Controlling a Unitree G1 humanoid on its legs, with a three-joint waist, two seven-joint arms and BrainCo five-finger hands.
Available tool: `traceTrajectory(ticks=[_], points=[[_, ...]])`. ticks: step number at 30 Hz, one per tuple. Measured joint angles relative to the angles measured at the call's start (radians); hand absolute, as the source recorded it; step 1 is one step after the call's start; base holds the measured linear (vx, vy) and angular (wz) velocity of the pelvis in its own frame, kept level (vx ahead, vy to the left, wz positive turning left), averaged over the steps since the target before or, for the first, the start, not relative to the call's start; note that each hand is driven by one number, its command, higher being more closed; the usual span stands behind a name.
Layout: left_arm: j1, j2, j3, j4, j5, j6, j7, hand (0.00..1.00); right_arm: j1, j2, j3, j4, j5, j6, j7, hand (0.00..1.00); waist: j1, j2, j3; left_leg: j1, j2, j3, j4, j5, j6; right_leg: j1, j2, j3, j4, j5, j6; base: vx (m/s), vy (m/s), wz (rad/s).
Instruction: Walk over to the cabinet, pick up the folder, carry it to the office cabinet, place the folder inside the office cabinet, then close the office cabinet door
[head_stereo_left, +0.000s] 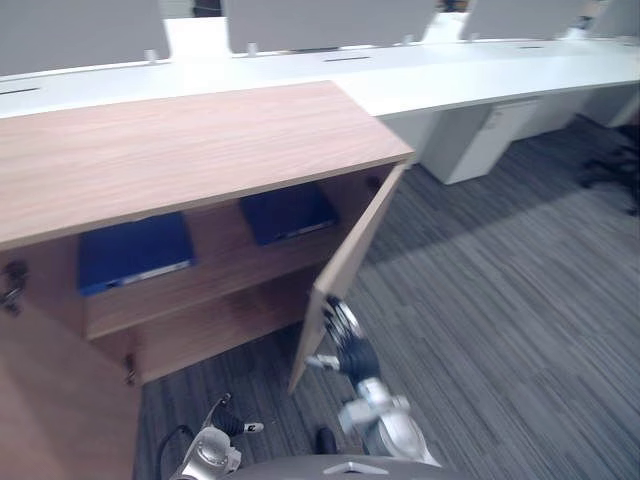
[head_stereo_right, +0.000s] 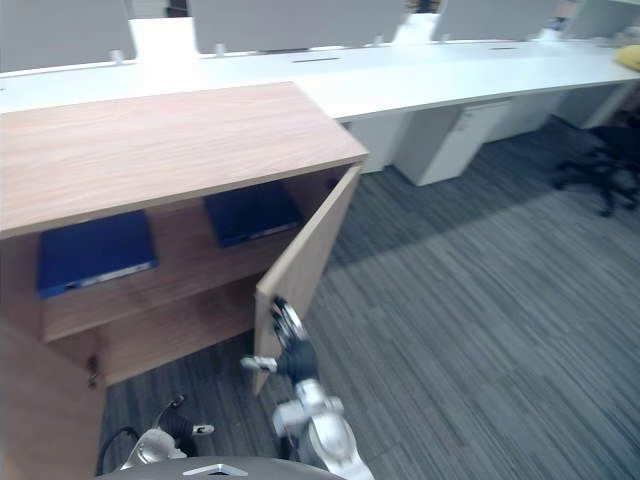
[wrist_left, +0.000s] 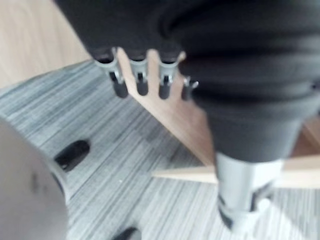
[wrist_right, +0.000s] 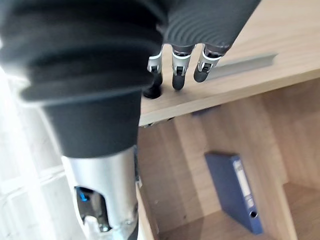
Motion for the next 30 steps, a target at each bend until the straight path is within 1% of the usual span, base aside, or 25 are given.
traceTrajectory(ticks=[2,3,5,6,7,8,9,10,11,15,18,23,24,25,26,27,30], points=[[0.002,0.002,-0.001,0.000,0.000,-0.002,0.000,0.00,-0.039,0.009,0.004,-0.001,-0.024,-0.005,0.008,0.00,0.008,0.017,-0.001,0.012,-0.017,-0.020,-0.038,0.002,0.003,0.019,-0.006,0.002,-0.006,-0.001,0.002,-0.04,0.070,0.30],[0.009,0.005,-0.004,0.000,0.001,-0.002,0.001,0.00,-0.047,0.022,0.005,0.000,-0.041,-0.010,0.011,0.00,0.013,0.019,0.000,0.020,-0.038,-0.027,-0.074,0.004,0.003,0.016,-0.019,0.001,-0.008,-0.002,0.003,-0.04,0.101,0.44],[0.001,0.024,-0.004,-0.002,0.000,-0.002,0.001,0.00,-0.090,0.034,0.006,0.035,-0.067,-0.012,0.019,0.00,0.014,-0.006,-0.001,-0.005,-0.064,-0.051,-0.074,0.004,0.005,0.007,-0.036,-0.007,-0.015,-0.004,-0.004,-0.01,0.138,0.48],[0.000,0.026,-0.004,-0.004,0.000,-0.002,0.001,0.00,-0.117,0.036,0.007,0.064,-0.077,-0.011,0.019,0.00,0.016,-0.010,-0.002,-0.011,-0.069,-0.053,-0.074,0.006,0.007,0.007,-0.039,-0.010,-0.016,-0.006,-0.008,-0.01,0.114,0.30],[0.000,0.026,-0.008,-0.004,-0.001,-0.002,0.001,0.00,-0.173,0.035,0.006,0.128,-0.080,-0.009,0.019,0.00,0.021,0.000,0.006,-0.017,-0.072,-0.060,-0.074,0.015,0.019,0.008,-0.042,-0.012,-0.016,-0.016,-0.024,0.00,0.102,0.23],[-0.001,0.027,-0.010,-0.004,-0.001,-0.002,0.001,0.00,-0.225,0.035,0.002,0.182,-0.096,-0.005,0.017,0.00,0.023,-0.009,0.005,-0.017,-0.082,-0.074,-0.074,0.017,0.022,0.015,-0.049,-0.019,-0.019,-0.024,-0.035,0.01,0.099,0.30],[-0.002,0.029,-0.010,-0.004,-0.002,-0.002,0.000,0.00,-0.256,0.034,0.000,0.209,-0.108,-0.001,0.015,0.00,0.027,-0.009,0.007,-0.023,-0.090,-0.079,-0.074,0.017,0.023,0.015,-0.056,-0.023,-0.019,-0.025,-0.036,0.04,0.138,0.46],[-0.008,0.032,-0.010,-0.005,-0.011,-0.002,0.000,0.00,-0.324,0.034,-0.001,0.247,-0.117,0.010,0.010,0.00,0.035,-0.018,0.010,-0.032,-0.103,-0.084,-0.074,0.017,0.023,0.013,-0.065,-0.023,-0.021,-0.028,-0.035,0.04,0.124,0.49],[-0.012,0.034,-0.009,-0.006,-0.021,-0.002,0.000,0.00,-0.379,0.034,-0.006,0.284,-0.119,0.014,-0.003,0.00,0.045,-0.021,0.012,-0.040,-0.113,-0.100,-0.074,0.017,0.023,0.014,-0.072,-0.024,-0.025,-0.029,-0.034,0.05,0.111,0.43],[-0.013,0.036,-0.007,-0.019,-0.039,-0.002,0.001,0.00,-0.478,0.032,-0.069,0.376,-0.148,0.034,-0.021,0.00,0.059,-0.021,0.015,-0.061,-0.129,-0.106,-0.074,0.017,0.023,0.013,-0.082,-0.026,-0.030,-0.029,-0.033,0.06,0.043,0.32],[-0.019,0.038,0.014,-0.028,-0.060,-0.002,0.000,0.00,-0.547,0.019,-0.133,0.435,-0.155,0.052,-0.027,0.00,0.067,-0.029,0.034,-0.070,-0.136,-0.109,-0.074,0.017,0.023,0.013,-0.086,-0.030,-0.030,-0.029,-0.033,0.06,0.003,0.20],[-0.021,0.046,0.032,-0.030,-0.061,-0.002,-0.003,0.00,-0.558,-0.042,-0.181,0.435,-0.155,0.060,-0.045,0.00,0.068,-0.016,0.047,-0.077,-0.138,-0.109,-0.074,0.017,0.023,0.013,-0.092,-0.050,-0.029,-0.029,-0.031,0.10,-0.021,0.11],[-0.020,0.050,0.032,-0.030,-0.060,-0.002,-0.003,0.00,-0.557,-0.047,-0.190,0.435,-0.155,0.061,-0.047,0.00,0.067,-0.016,0.047,-0.077,-0.138,-0.107,-0.073,0.020,0.028,0.013,-0.093,-0.049,-0.029,-0.020,-0.018,0.16,-0.046,-0.01],[-0.020,0.052,0.031,-0.030,-0.060,-0.001,-0.004,0.00,-0.556,-0.046,-0.199,0.435,-0.155,0.061,-0.047,0.00,0.066,-0.016,0.047,-0.076,-0.138,-0.106,-0.073,0.026,0.039,0.014,-0.093,-0.048,-0.027,-0.009,-0.007,0.17,-0.050,0.02],[-0.020,0.057,0.031,-0.030,-0.060,0.000,-0.006,0.00,-0.550,-0.046,-0.195,0.432,-0.155,0.060,-0.040,0.00,0.062,-0.019,0.049,-0.073,-0.139,-0.104,-0.073,0.029,0.046,0.016,-0.094,-0.047,-0.024,0.016,0.016,0.24,-0.074,0.00],[-0.022,0.058,0.031,-0.033,-0.060,0.001,-0.018,0.00,-0.522,-0.033,-0.192,0.430,-0.155,0.060,-0.018,0.00,0.066,-0.017,0.053,-0.063,-0.133,-0.101,-0.072,0.033,0.054,0.029,-0.086,-0.049,-0.025,0.028,0.045,0.27,-0.100,-0.06],[-0.022,0.060,0.028,-0.032,-0.059,0.008,-0.022,0.00,-0.443,-0.023,-0.158,0.430,-0.159,0.060,0.006,0.00,0.064,-0.015,0.054,-0.033,-0.110,-0.089,-0.067,0.024,0.042,0.051,-0.063,-0.049,-0.024,0.030,0.047,0.17,-0.086,-0.14]])
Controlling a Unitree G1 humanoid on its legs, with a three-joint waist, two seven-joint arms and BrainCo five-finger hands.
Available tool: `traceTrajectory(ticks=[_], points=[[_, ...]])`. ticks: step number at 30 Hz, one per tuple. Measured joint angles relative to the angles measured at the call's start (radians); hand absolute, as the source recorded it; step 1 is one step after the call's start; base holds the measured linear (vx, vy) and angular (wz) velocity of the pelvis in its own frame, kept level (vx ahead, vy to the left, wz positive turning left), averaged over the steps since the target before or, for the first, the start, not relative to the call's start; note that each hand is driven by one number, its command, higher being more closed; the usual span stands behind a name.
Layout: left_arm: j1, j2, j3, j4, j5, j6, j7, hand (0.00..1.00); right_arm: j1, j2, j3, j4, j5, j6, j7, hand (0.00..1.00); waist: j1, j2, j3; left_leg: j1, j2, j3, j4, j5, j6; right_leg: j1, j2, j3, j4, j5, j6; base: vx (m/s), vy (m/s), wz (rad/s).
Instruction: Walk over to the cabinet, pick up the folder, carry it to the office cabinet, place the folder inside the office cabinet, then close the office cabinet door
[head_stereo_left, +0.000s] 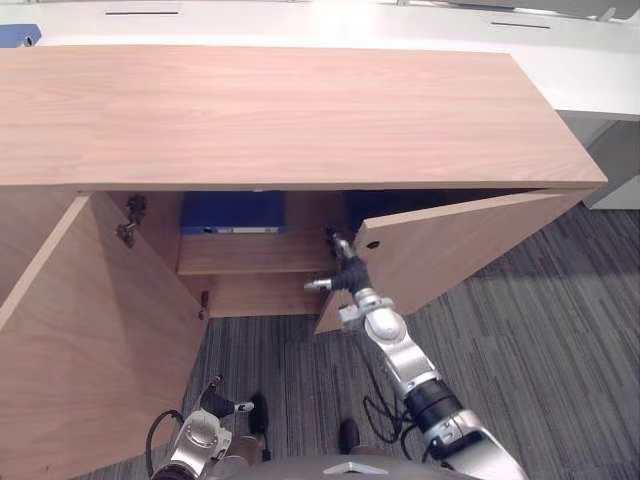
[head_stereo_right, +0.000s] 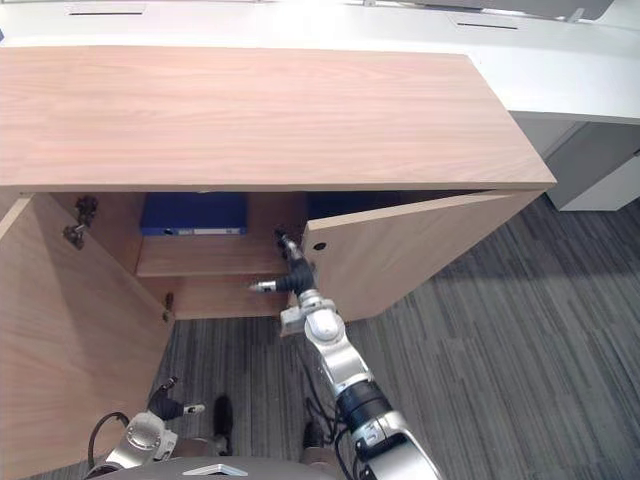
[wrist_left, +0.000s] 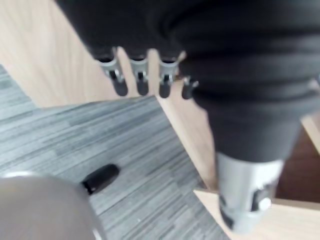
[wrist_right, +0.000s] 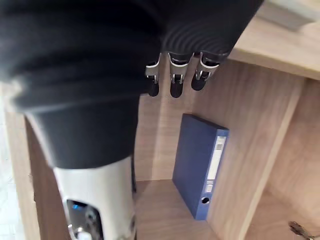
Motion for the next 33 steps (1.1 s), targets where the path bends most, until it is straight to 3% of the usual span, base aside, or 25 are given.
traceTrajectory(ticks=[5,12,15,24,28,33], points=[[-0.009,-0.017,-0.020,0.003,0.001,0.001,-0.014,0.00,0.125,-0.009,0.004,0.015,-0.080,0.004,0.024,0.00,-0.025,0.004,0.002,0.012,0.019,0.014,-0.006,-0.005,-0.007,-0.004,0.016,0.000,0.009,0.001,-0.002,0.02,-0.043,-0.14],[-0.009,-0.035,-0.019,0.006,0.000,0.001,-0.016,0.00,0.253,-0.007,-0.012,0.288,-0.259,0.035,0.045,0.00,-0.033,0.014,0.006,0.026,0.030,0.013,-0.007,-0.010,-0.021,-0.001,0.026,-0.005,0.013,-0.014,-0.030,-0.11,-0.004,-0.07],[0.004,-0.039,-0.017,0.007,-0.001,-0.001,-0.016,0.00,0.297,-0.007,-0.044,0.374,-0.311,0.044,0.043,0.00,-0.038,0.023,0.002,0.030,0.031,0.011,-0.007,-0.011,-0.019,-0.001,0.027,-0.005,0.012,-0.020,-0.023,-0.12,0.015,0.03],[0.020,-0.039,0.018,0.022,-0.040,-0.001,-0.017,0.00,0.282,0.029,-0.138,0.533,-0.330,0.061,0.012,0.00,-0.041,0.011,-0.013,0.031,0.018,0.014,-0.007,-0.011,-0.019,0.006,0.017,0.007,-0.007,-0.019,-0.027,-0.02,0.031,-0.02],[0.031,-0.052,0.065,0.044,-0.098,-0.001,-0.015,0.00,0.261,0.057,-0.215,0.613,-0.323,0.096,0.010,0.00,-0.038,0.010,-0.037,0.066,0.007,0.035,-0.007,-0.024,-0.009,0.034,0.008,0.024,-0.008,-0.015,-0.033,0.11,0.027,-0.07],[0.034,-0.055,0.101,0.048,-0.120,0.000,-0.016,0.00,0.239,0.062,-0.284,0.665,-0.288,0.107,0.007,0.00,-0.038,0.013,-0.035,0.080,0.007,0.070,-0.006,-0.037,-0.010,0.034,0.008,0.058,-0.010,-0.008,-0.022,0.07,0.001,-0.21]])
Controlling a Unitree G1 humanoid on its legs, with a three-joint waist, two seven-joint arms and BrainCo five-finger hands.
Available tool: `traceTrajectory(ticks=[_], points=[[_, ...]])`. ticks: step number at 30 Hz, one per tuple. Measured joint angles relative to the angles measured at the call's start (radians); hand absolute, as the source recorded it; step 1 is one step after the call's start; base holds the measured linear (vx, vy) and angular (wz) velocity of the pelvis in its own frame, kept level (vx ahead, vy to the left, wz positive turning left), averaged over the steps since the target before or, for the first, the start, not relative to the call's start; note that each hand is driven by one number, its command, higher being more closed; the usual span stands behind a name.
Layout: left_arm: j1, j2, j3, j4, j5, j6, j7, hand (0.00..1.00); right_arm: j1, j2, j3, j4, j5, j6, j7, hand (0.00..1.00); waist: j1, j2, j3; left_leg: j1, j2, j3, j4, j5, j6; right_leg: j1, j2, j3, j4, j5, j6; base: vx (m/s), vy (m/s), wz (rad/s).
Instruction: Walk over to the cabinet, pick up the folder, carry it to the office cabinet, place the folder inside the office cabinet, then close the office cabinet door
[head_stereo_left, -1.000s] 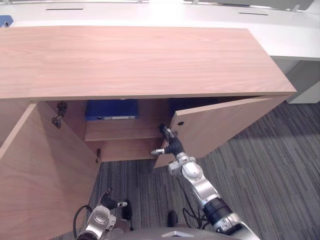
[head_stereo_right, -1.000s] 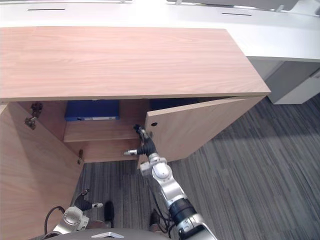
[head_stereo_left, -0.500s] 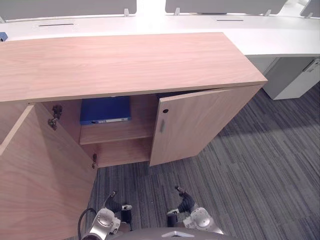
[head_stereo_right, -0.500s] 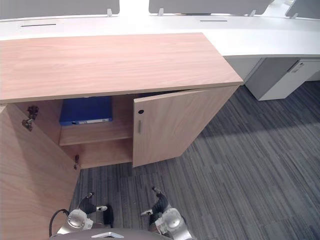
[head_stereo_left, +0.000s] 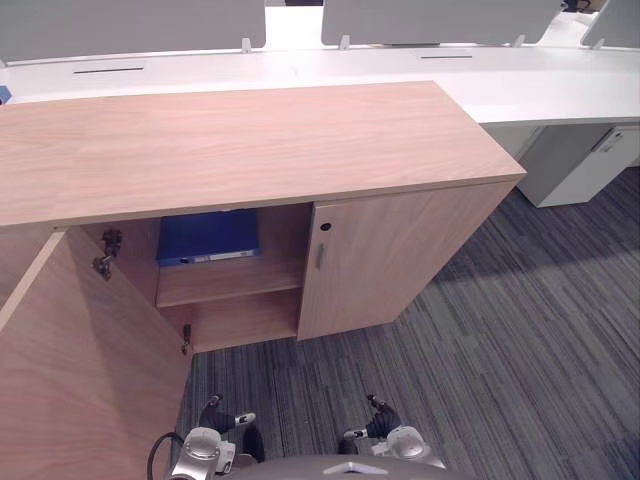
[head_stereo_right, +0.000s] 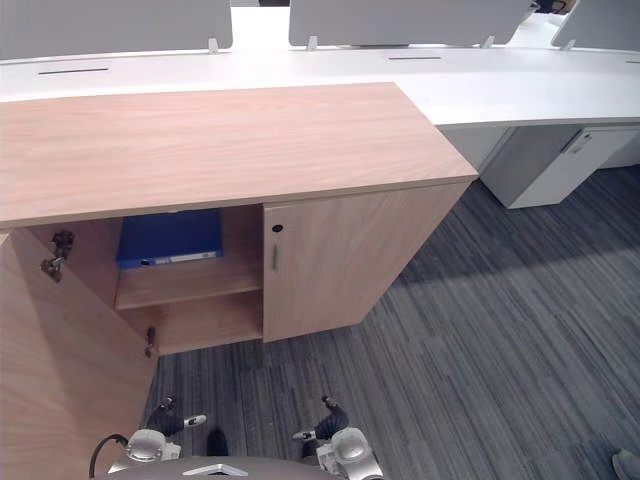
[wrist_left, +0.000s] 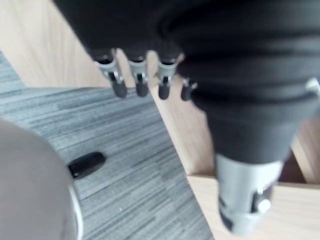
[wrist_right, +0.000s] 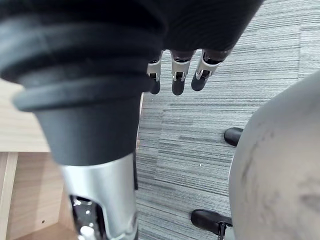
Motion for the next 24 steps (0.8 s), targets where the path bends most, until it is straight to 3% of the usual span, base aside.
traceTrajectory(ticks=[4,9,13,18,20,21,22,23,24], points=[[-0.018,0.005,0.027,0.000,-0.032,0.002,0.000,0.00,-0.034,-0.001,-0.041,0.010,0.043,0.015,-0.032,0.00,-0.004,0.006,0.047,-0.026,0.014,0.019,0.006,0.002,0.005,-0.077,0.013,0.030,0.084,-0.011,-0.014,0.02,-0.010,-0.19],[-0.030,0.021,0.050,-0.003,-0.046,0.002,0.003,0.00,-0.030,0.000,-0.075,0.010,0.078,0.015,-0.035,0.00,0.002,0.003,0.058,-0.041,0.006,-0.046,0.000,0.006,0.001,-0.091,-0.005,-0.022,0.172,-0.092,-0.008,-0.03,-0.034,0.37],[-0.027,0.022,0.088,-0.004,-0.072,0.002,0.007,0.00,-0.024,-0.001,-0.080,0.010,0.079,0.017,-0.037,0.00,0.019,0.004,0.057,-0.082,0.011,-0.115,0.000,0.023,-0.009,-0.073,0.010,-0.068,0.126,-0.100,-0.002,-0.01,-0.050,0.51],[-0.027,0.017,0.108,-0.009,-0.087,-0.002,0.007,0.00,-0.029,0.002,-0.125,0.027,0.097,0.017,-0.043,0.00,0.027,0.006,0.069,-0.135,0.015,-0.192,0.007,0.081,-0.021,-0.064,0.036,-0.148,0.111,-0.086,-0.026,0.03,-0.054,0.65],[-0.027,0.008,0.107,-0.026,-0.092,-0.004,0.009,0.00,-0.031,0.003,-0.136,0.020,0.106,0.017,-0.060,0.00,0.012,0.011,0.072,-0.162,0.005,-0.197,0.007,0.151,-0.033,-0.073,0.037,-0.168,0.148,-0.105,-0.058,-0.07,-0.025,0.99],[-0.026,0.007,0.108,-0.044,-0.095,-0.007,0.011,0.00,-0.028,0.007,-0.152,0.013,0.107,0.017,-0.064,0.00,0.004,0.009,0.075,-0.171,0.002,-0.194,0.010,0.142,-0.044,-0.069,0.021,-0.169,0.145,-0.110,-0.068,-0.12,0.034,0.83],[-0.032,-0.007,0.130,-0.049,-0.097,-0.012,0.015,0.00,-0.027,0.014,-0.171,0.014,0.110,0.017,-0.067,0.00,0.016,0.005,0.081,-0.186,0.009,-0.116,0.128,0.018,0.006,-0.066,0.009,-0.190,0.152,-0.124,-0.047,-0.10,0.038,0.74],[-0.028,-0.019,0.158,-0.052,-0.100,-0.010,0.017,0.00,-0.021,0.022,-0.201,0.002,0.117,0.013,-0.074,0.00,0.009,-0.011,0.090,-0.206,0.011,-0.049,0.336,-0.124,0.029,-0.063,-0.008,-0.206,0.175,-0.135,-0.042,-0.07,0.014,0.39],[-0.027,-0.018,0.159,-0.051,-0.104,-0.011,0.019,0.00,-0.011,0.022,-0.211,-0.001,0.117,0.013,-0.074,0.00,0.006,-0.008,0.090,-0.199,0.015,-0.033,0.408,-0.176,0.025,-0.054,-0.013,-0.214,0.181,-0.142,-0.039,-0.05,0.033,0.53]])
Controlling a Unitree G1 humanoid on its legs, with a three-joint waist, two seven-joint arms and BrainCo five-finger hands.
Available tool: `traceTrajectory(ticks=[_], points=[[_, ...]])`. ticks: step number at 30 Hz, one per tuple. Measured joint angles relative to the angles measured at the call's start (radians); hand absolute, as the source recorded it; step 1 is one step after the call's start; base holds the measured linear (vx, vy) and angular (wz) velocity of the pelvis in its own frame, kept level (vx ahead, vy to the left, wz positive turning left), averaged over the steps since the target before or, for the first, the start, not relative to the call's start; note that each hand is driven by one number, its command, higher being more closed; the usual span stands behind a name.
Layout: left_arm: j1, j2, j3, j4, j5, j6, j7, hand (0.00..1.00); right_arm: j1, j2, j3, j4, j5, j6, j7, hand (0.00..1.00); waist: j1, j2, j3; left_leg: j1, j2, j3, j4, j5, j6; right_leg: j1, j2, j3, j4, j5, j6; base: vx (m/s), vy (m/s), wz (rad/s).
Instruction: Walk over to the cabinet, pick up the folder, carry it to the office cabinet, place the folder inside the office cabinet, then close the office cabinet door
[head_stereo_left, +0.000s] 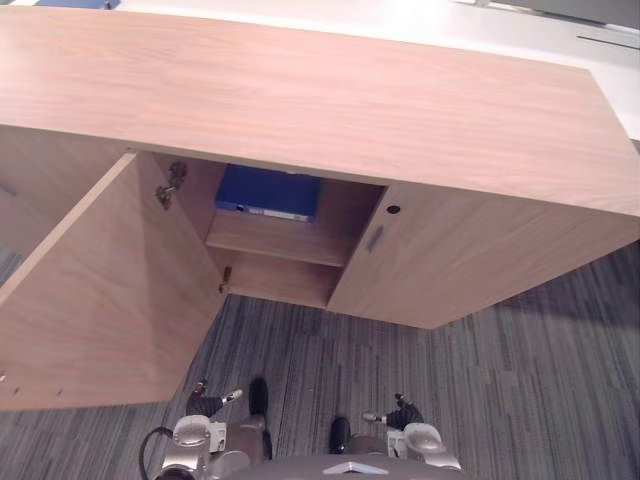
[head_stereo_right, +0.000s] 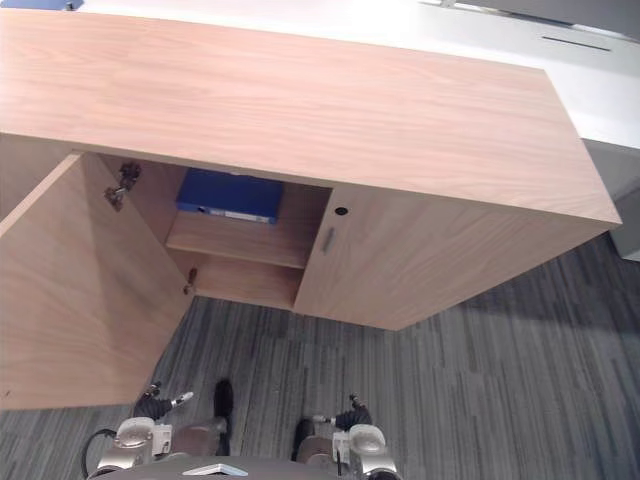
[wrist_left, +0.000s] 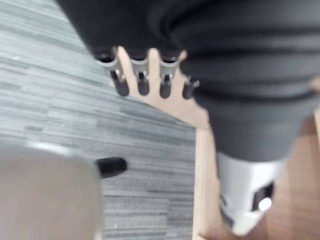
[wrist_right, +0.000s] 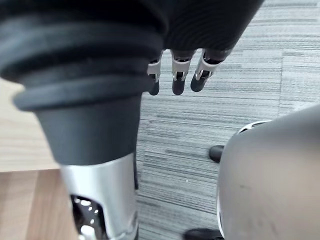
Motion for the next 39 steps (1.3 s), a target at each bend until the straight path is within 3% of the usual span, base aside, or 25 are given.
traceTrajectory(ticks=[1,2,4,8,16,25,31,39], points=[[0.013,-0.006,0.001,0.002,-0.005,0.000,0.000,0.00,0.018,0.003,-0.025,-0.018,0.026,-0.002,0.000,0.00,-0.014,0.028,-0.007,0.043,0.013,0.004,0.014,-0.081,-0.024,0.016,0.008,-0.020,0.009,-0.018,0.001,-0.03,0.063,0.40],[0.014,-0.010,0.002,0.002,-0.008,0.000,0.001,0.00,0.018,0.001,-0.026,-0.027,0.027,-0.003,0.000,0.00,-0.018,0.041,-0.012,0.056,0.010,-0.001,-0.024,-0.086,0.006,0.015,0.013,-0.022,0.018,-0.025,0.008,-0.04,0.084,0.35],[0.032,-0.007,0.005,0.005,-0.009,-0.001,0.001,0.00,0.032,0.022,-0.039,-0.024,0.027,-0.003,0.001,0.00,-0.015,0.016,-0.027,0.132,-0.045,-0.017,-0.207,0.004,0.016,0.016,-0.002,-0.002,-0.006,-0.017,0.010,-0.03,0.052,0.19],[0.053,0.002,0.005,0.020,-0.009,0.001,0.004,0.00,0.033,0.032,-0.062,-0.001,0.027,-0.001,0.000,0.00,-0.010,-0.005,-0.048,0.202,-0.075,-0.053,-0.390,0.112,0.035,0.048,0.002,-0.013,-0.068,0.019,0.025,0.05,0.028,0.26],[0.058,-0.005,0.008,0.042,-0.016,-0.001,0.026,0.00,0.002,0.015,-0.050,0.048,0.018,0.000,0.000,0.00,-0.009,0.018,-0.053,0.256,-0.074,-0.073,-0.407,0.119,0.031,0.129,0.020,-0.005,-0.115,0.032,0.016,0.02,-0.020,0.10],[0.082,-0.029,0.128,0.032,-0.139,-0.012,0.103,0.00,-0.004,0.010,-0.041,0.080,0.017,-0.003,-0.005,0.00,0.001,0.026,-0.049,0.267,-0.063,-0.115,-0.409,0.140,0.017,0.155,0.030,-0.043,-0.114,0.022,0.003,-0.07,-0.030,0.14],[0.132,-0.040,0.194,-0.199,-0.217,-0.055,0.158,0.00,-0.003,0.004,-0.012,0.074,-0.005,-0.004,-0.030,0.00,0.020,0.022,-0.049,0.249,-0.069,-0.155,-0.409,0.142,0.019,0.155,0.028,-0.068,-0.125,0.017,0.008,-0.01,-0.003,0.15],[0.139,-0.032,0.239,-0.277,-0.245,-0.079,0.204,0.00,-0.004,0.008,0.017,0.071,-0.023,-0.002,-0.033,0.00,0.024,0.009,-0.054,0.235,-0.073,-0.166,-0.408,0.142,0.018,0.165,0.030,-0.078,-0.135,0.030,0.014,0.07,-0.007,0.11]])
